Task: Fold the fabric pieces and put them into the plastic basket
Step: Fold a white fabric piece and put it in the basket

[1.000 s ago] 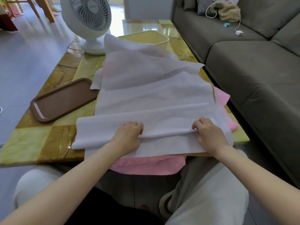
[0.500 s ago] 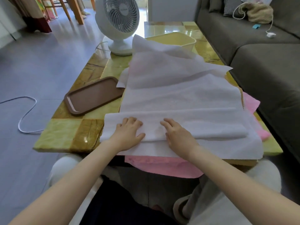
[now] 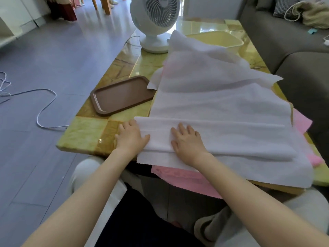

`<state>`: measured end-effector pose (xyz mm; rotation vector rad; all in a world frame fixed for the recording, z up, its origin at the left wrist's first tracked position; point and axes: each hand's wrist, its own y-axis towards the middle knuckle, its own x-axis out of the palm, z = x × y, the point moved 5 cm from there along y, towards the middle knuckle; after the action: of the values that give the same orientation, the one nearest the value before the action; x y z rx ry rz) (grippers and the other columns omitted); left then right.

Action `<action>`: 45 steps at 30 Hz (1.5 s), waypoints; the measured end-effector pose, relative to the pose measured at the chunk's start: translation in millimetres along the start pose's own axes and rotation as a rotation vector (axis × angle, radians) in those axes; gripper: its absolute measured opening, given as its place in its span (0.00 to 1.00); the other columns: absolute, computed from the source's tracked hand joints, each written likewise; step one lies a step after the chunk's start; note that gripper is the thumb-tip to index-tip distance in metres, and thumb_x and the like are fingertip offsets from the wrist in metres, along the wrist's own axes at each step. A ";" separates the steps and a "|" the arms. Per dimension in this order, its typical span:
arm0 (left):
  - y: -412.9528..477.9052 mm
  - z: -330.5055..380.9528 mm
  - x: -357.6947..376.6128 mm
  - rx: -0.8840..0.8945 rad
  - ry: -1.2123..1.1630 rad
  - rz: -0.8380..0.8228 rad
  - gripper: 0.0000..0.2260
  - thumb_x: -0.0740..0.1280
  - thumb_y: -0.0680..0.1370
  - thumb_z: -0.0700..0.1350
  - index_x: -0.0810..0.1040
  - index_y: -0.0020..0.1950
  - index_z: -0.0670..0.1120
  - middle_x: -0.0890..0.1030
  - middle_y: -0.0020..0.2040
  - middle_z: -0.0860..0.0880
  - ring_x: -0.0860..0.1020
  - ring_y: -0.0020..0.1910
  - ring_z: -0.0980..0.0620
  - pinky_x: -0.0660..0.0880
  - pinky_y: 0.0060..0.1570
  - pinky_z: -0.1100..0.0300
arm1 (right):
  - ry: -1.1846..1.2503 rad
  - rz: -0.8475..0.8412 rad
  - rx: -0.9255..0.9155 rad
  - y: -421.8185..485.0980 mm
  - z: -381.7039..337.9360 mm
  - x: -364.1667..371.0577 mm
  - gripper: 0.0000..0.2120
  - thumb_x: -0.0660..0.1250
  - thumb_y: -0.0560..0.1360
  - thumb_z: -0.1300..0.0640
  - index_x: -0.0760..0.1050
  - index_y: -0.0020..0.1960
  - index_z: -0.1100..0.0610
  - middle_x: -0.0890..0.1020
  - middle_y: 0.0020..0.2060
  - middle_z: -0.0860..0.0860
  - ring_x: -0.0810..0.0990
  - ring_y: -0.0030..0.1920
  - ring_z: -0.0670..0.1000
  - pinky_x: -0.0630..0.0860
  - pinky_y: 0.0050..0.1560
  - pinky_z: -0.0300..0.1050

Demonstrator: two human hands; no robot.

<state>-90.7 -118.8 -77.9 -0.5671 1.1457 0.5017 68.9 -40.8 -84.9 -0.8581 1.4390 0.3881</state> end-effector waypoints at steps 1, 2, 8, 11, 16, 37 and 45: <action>-1.8 -2.0 -1.4 -0.039 -0.018 -0.005 0.33 0.65 0.75 0.56 0.58 0.70 0.37 0.64 0.67 0.40 0.64 0.65 0.40 0.68 0.59 0.48 | -0.002 -0.005 0.008 0.0 -0.2 -0.2 0.25 0.46 0.82 0.50 0.48 0.76 0.54 0.48 0.77 0.55 0.48 0.75 0.62 0.53 0.73 0.59; -4.1 -3.7 -2.3 -0.064 -0.043 -0.016 0.34 0.66 0.74 0.56 0.57 0.69 0.36 0.63 0.66 0.39 0.67 0.63 0.39 0.69 0.56 0.49 | -0.004 -0.010 0.016 -0.1 -0.9 0.4 0.25 0.46 0.82 0.49 0.48 0.76 0.54 0.49 0.77 0.55 0.48 0.75 0.62 0.53 0.73 0.59; -8.1 -18.7 -6.5 -0.155 -0.056 -0.121 0.31 0.67 0.73 0.61 0.66 0.63 0.37 0.75 0.55 0.43 0.76 0.53 0.44 0.70 0.42 0.56 | -0.030 -0.030 0.050 -0.3 -6.1 9.1 0.27 0.44 0.82 0.47 0.43 0.77 0.55 0.45 0.77 0.56 0.45 0.75 0.63 0.50 0.73 0.61; -6.8 -21.9 -6.0 -0.133 -0.138 -0.112 0.15 0.67 0.72 0.55 0.72 0.39 0.44 0.74 0.39 0.48 0.75 0.45 0.44 0.65 0.35 0.59 | -0.014 -0.037 0.054 0.1 -6.4 8.8 0.26 0.44 0.82 0.48 0.43 0.77 0.55 0.45 0.77 0.56 0.43 0.75 0.64 0.48 0.73 0.61; -9.4 -18.8 -13.4 -0.068 -0.262 -0.008 0.11 0.66 0.74 0.45 0.67 0.34 0.44 0.68 0.33 0.50 0.72 0.41 0.45 0.64 0.34 0.58 | -0.001 -0.042 0.065 2.0 -8.3 8.0 0.26 0.44 0.82 0.49 0.43 0.77 0.55 0.45 0.77 0.56 0.43 0.75 0.64 0.48 0.73 0.62; -64.5 138.8 32.0 0.563 -0.717 -0.103 0.15 0.63 0.78 0.41 0.63 0.62 0.44 0.74 0.52 0.48 0.77 0.50 0.53 0.78 0.48 0.62 | 1.342 0.138 0.429 -49.7 66.0 -15.7 0.21 0.58 0.78 0.43 0.79 0.46 0.59 0.82 0.40 0.56 0.82 0.39 0.51 0.78 0.35 0.39; -56.1 122.2 27.3 0.566 -0.654 -0.095 0.07 0.58 0.80 0.39 0.70 0.42 0.46 0.71 0.42 0.53 0.70 0.39 0.59 0.68 0.40 0.70 | 1.228 0.126 0.435 -34.8 72.1 -2.7 0.08 0.65 0.77 0.56 0.77 0.49 0.61 0.82 0.40 0.55 0.80 0.34 0.47 0.79 0.34 0.36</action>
<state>39.2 -79.5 -57.5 0.0485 0.5813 0.2283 143.3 -11.7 -79.2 -0.6311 2.5760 -0.4706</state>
